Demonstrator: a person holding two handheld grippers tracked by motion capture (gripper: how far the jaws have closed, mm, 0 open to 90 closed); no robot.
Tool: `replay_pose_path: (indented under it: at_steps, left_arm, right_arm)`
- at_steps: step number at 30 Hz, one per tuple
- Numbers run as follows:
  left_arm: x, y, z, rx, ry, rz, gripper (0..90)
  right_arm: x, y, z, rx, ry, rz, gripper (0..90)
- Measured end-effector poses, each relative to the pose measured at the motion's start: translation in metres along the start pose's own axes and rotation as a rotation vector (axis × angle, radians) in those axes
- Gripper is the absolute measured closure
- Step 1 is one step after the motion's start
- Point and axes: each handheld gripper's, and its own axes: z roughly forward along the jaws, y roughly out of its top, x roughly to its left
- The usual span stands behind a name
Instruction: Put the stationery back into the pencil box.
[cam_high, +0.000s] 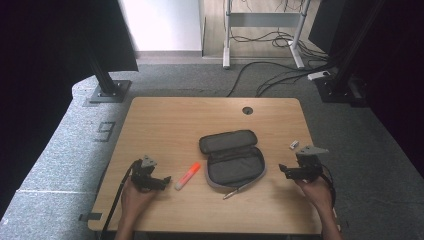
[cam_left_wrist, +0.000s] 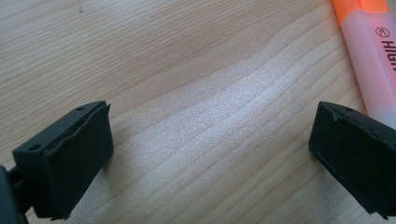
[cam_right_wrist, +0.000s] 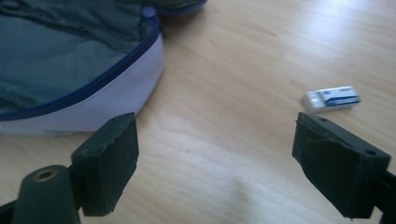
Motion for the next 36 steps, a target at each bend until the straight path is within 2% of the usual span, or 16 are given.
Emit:
replay_pose_path:
  at_steps: [10, 20, 36]
  left_arm:
    - [0.0, 0.0, 0.0, 0.0, 0.001, 0.0, 0.0]
    - [0.0, 0.0, 0.0, 0.0, 0.001, 0.0, 0.0]
    - [0.0, 0.0, 0.0, 0.0, 0.0, 0.0, 0.0]
  right_arm:
    - [-0.023, 0.009, 0.007, 0.001, -0.035, 0.026, 22.7]
    - [-0.045, 0.016, 0.02, 0.019, -0.045, 0.036, 31.5]
    - [-0.07, 0.018, 0.04, 0.046, -0.071, 0.067, 36.2]
